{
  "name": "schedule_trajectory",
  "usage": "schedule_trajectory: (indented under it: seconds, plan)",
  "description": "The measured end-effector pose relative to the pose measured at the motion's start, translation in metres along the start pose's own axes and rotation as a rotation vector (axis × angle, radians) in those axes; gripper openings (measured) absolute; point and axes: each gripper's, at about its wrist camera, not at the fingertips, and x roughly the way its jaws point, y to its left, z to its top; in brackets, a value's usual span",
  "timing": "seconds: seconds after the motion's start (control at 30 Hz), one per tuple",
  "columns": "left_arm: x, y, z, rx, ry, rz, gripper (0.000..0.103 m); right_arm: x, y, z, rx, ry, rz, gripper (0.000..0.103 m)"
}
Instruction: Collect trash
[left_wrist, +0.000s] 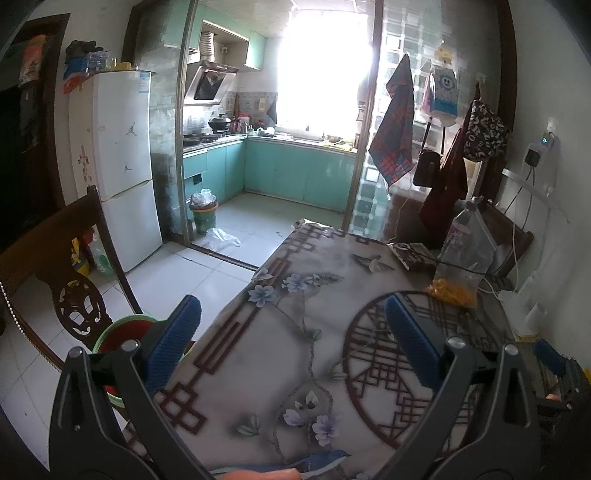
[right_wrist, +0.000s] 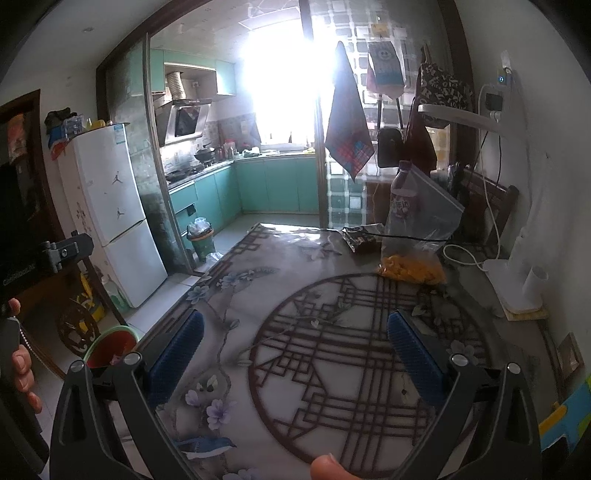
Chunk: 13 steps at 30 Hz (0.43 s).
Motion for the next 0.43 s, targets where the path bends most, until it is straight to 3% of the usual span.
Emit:
schedule_trajectory:
  seconds: [0.27, 0.43]
  plan:
    - [0.017, -0.011, -0.014, 0.071, 0.033, -0.016, 0.098, 0.016, -0.014, -0.008, 0.019, 0.051, -0.013, 0.096]
    - [0.081, -0.008, -0.063, 0.103, 0.147, 0.017, 0.098, 0.054, -0.057, -0.044, 0.040, 0.146, -0.165, 0.096]
